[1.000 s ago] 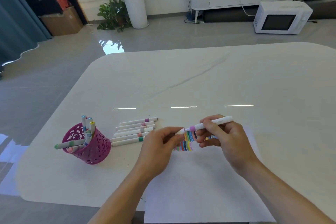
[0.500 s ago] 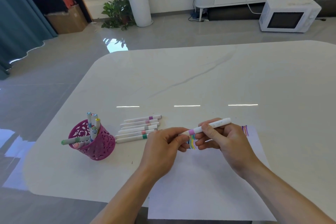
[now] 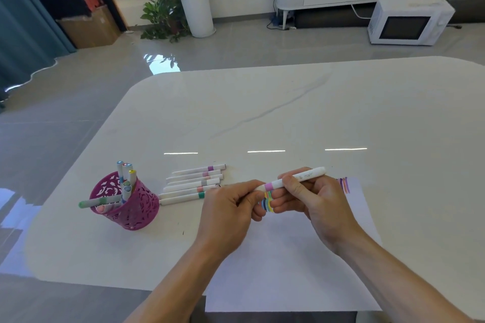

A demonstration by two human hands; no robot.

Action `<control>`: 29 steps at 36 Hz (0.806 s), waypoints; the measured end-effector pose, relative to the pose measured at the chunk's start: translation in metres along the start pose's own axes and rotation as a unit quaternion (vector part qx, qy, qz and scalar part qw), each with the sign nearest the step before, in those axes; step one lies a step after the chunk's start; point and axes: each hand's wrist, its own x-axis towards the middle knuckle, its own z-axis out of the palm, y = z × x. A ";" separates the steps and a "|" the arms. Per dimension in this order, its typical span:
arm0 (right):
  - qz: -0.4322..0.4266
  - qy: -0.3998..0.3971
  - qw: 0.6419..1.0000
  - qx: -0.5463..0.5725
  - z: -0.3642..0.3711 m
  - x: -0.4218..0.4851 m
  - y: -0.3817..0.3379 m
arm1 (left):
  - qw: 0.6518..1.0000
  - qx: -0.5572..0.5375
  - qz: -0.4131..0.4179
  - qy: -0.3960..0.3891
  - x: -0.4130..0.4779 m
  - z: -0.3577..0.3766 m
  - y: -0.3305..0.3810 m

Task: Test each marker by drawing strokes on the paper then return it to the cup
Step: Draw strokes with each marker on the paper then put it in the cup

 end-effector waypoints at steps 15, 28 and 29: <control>0.012 0.012 1.000 0.012 0.007 0.001 -0.013 | 0.977 -0.202 -0.044 0.059 0.014 -0.024 0.010; 0.015 0.050 0.987 -0.151 -0.007 0.007 0.002 | 0.939 -0.271 -0.083 0.195 0.023 -0.058 0.009; 0.019 0.049 0.985 -0.166 -0.007 0.007 0.003 | 0.942 -0.257 -0.069 0.206 0.022 -0.061 0.009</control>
